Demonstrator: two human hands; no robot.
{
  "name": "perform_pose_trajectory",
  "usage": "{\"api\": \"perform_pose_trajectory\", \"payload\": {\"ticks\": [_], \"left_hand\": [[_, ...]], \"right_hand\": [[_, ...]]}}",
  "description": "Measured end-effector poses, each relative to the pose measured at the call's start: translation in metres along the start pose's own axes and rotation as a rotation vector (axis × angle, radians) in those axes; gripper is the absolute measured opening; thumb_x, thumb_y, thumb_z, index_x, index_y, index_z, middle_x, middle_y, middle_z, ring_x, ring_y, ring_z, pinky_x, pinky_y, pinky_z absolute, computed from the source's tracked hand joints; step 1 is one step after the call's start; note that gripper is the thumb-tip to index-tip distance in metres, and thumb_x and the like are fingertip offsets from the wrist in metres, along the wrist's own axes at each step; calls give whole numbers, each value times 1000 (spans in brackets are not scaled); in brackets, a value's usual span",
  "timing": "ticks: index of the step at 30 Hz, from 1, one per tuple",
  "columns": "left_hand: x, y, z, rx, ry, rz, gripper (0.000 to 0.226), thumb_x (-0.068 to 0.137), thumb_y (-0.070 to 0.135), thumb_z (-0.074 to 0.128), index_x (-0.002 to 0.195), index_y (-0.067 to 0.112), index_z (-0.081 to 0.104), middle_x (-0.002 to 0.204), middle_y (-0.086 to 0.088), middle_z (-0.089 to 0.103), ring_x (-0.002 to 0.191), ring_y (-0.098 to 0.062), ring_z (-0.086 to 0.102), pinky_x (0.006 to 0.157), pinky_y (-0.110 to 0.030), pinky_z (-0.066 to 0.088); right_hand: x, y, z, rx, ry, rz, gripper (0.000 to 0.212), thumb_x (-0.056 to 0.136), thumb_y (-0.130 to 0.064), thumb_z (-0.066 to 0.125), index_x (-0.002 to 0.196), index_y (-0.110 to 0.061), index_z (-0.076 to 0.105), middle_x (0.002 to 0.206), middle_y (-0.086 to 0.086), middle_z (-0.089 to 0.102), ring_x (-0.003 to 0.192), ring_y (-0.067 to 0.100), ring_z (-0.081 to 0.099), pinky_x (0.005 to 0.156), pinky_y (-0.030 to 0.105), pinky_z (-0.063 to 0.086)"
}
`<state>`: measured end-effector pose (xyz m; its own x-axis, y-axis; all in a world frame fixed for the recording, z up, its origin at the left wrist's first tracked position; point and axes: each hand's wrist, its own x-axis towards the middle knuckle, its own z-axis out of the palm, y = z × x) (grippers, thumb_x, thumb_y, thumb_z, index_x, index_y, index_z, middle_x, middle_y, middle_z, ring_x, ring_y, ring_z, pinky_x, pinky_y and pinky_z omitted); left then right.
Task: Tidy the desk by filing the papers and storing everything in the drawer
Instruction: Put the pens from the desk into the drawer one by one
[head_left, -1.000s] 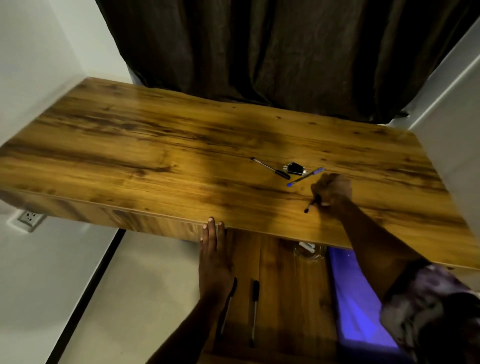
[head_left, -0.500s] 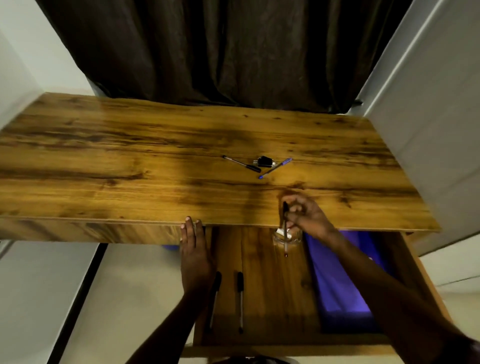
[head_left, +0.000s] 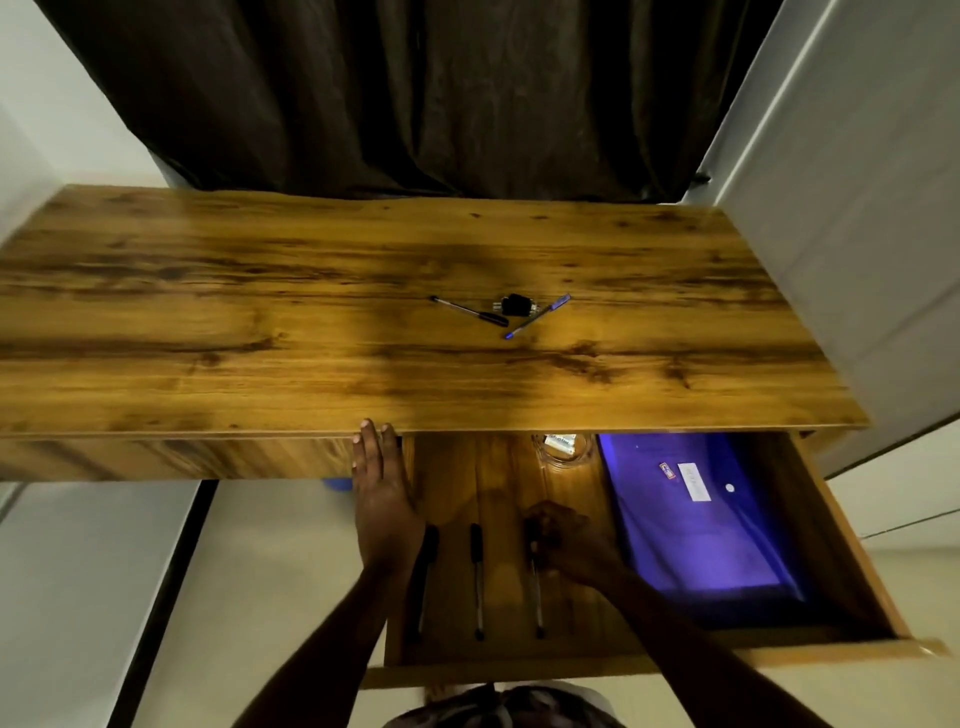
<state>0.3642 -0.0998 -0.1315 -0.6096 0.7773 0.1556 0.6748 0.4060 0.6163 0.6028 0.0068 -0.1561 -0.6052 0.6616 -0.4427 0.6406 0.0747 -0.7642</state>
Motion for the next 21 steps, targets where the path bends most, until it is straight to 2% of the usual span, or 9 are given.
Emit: {"api": "perform_pose_trajectory", "payload": {"ticks": [2,4,6,10,13,16,19,21], "left_hand": [[0,0,0,2,5,-1,90,83,1,60,156,12,10,165,-5,-5,152,-28,-4,118,-55,24],[1,-1,1,6,18,0,93,81,-4,61,156,13,9,165,-4,-5,152,-27,-5,119,-53,23],[1,-1,1,8,27,1,96,79,-8,60,156,13,9,165,-4,-5,152,-27,-5,119,-52,23],[2,-1,1,-7,29,-10,95,78,-10,58,156,14,10,165,-4,-3,152,-27,-4,120,-51,21],[1,1,0,-12,13,-9,84,83,2,52,156,13,12,165,-7,-2,152,-29,-3,121,-50,15],[2,1,-1,-2,15,-3,75,88,22,44,156,11,14,165,-9,1,152,-30,-2,121,-49,12],[5,-3,2,18,20,-23,86,84,3,58,156,11,12,165,-8,-2,152,-29,-4,121,-47,9],[7,-3,4,16,7,-33,89,81,-1,58,156,11,12,165,-9,-2,152,-29,-4,121,-45,6]], "right_hand": [[1,5,3,1,16,-8,46,88,0,63,114,-37,56,114,-7,62,95,11,67,66,22,59],[4,10,5,-8,40,-30,51,87,-2,65,108,-48,55,118,-9,60,106,13,64,80,31,60],[6,15,6,-63,66,-40,54,86,-6,68,105,-53,52,122,-10,53,113,13,60,90,34,58],[7,23,6,-59,58,-51,48,87,-9,67,113,-49,54,126,-10,49,117,14,58,92,39,57],[6,19,4,-110,131,-78,35,91,-27,65,122,-40,55,121,-11,56,110,10,60,92,34,56],[7,-5,-9,-158,330,-187,32,91,-47,55,115,-28,66,104,-16,63,91,-2,61,81,22,52],[16,-47,-28,-215,378,-275,21,95,-42,55,96,-28,70,79,-21,64,75,-4,61,66,7,42],[30,-78,-43,-255,402,-315,16,96,-37,56,84,-32,65,63,-18,56,64,-3,57,56,6,36]]}}
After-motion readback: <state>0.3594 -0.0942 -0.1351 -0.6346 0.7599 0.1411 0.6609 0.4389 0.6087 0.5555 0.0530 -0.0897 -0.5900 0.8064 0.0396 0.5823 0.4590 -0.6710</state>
